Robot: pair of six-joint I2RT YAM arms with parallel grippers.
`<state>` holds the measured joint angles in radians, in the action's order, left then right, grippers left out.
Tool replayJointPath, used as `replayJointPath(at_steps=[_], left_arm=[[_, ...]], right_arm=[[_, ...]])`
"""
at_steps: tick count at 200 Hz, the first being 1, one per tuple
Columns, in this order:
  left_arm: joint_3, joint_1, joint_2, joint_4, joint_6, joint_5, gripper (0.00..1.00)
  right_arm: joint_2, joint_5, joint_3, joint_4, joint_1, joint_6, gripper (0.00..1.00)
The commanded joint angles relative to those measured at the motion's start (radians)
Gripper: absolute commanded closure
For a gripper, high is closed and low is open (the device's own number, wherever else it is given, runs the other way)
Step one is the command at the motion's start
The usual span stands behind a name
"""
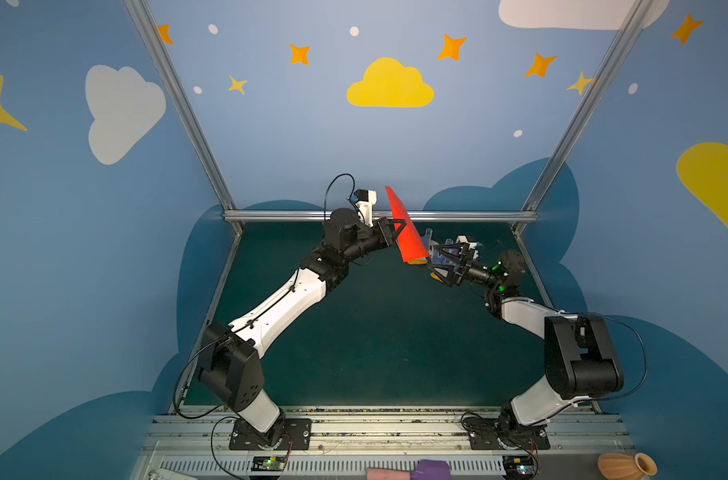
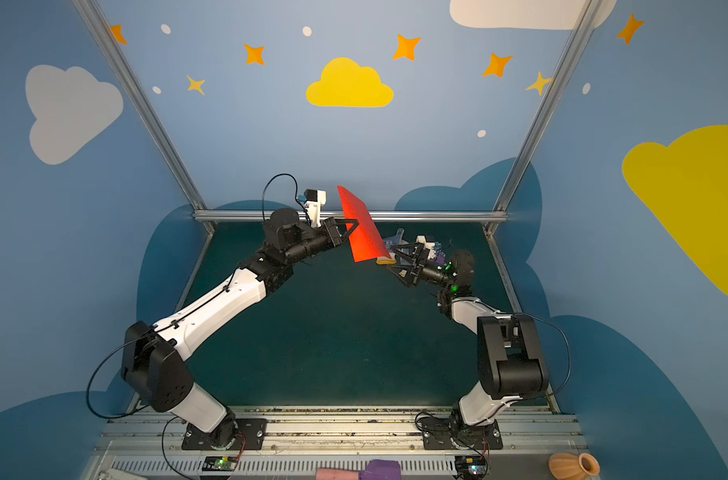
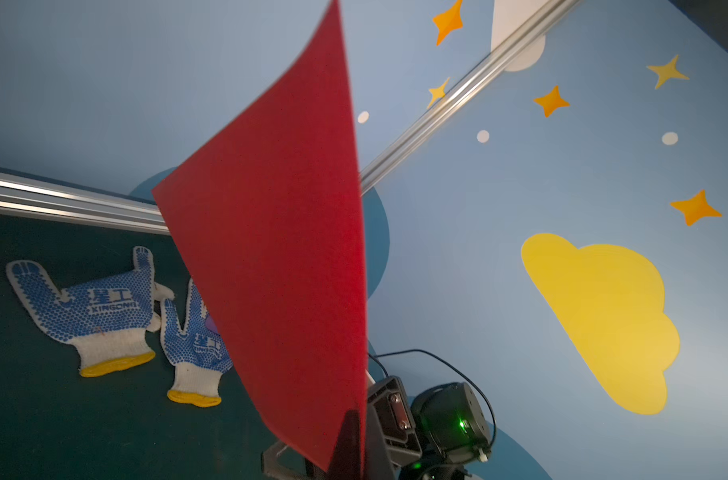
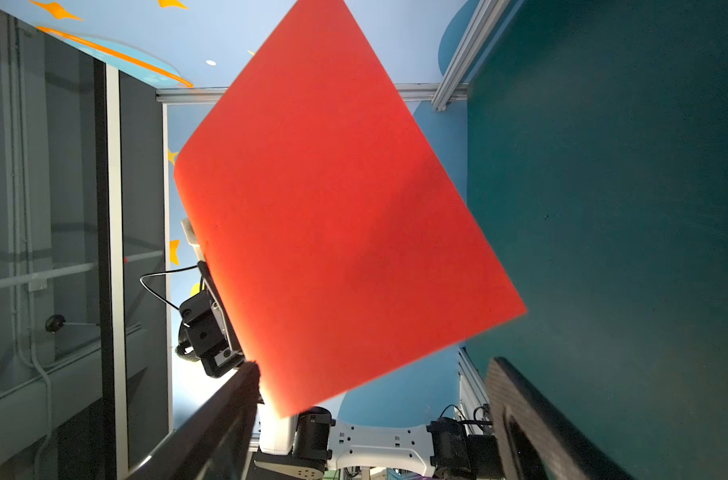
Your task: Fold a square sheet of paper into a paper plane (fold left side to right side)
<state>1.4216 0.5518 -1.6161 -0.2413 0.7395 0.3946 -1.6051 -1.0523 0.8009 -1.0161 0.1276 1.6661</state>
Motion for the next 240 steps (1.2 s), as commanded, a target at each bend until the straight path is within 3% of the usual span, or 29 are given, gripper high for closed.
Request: replayJointPath(at_steps=[1,85,138,168,240], left_arm=[[0.001,-0.001,-0.024,-0.068,0.020,-0.056,0.97],[0.013,0.040,-0.091,-0.111,0.052,-0.068,0.97],[-0.151,0.088,0.004,-0.173,0.070,-0.192,0.97],[-0.263,0.112,0.063,-0.224,0.095,-0.291,0.97],[-0.377,0.143,0.150,-0.233,0.107,-0.383,0.97]], right_arm=[[0.053,0.031,0.000,-0.043,0.001,0.031,0.15],[0.029,0.103,0.012,-0.074,0.030,0.096,0.15],[-0.008,0.146,0.026,-0.094,0.026,0.107,0.18],[-0.030,0.153,0.031,-0.118,0.024,0.116,0.26],[-0.062,0.158,0.009,-0.146,0.017,0.110,0.47]])
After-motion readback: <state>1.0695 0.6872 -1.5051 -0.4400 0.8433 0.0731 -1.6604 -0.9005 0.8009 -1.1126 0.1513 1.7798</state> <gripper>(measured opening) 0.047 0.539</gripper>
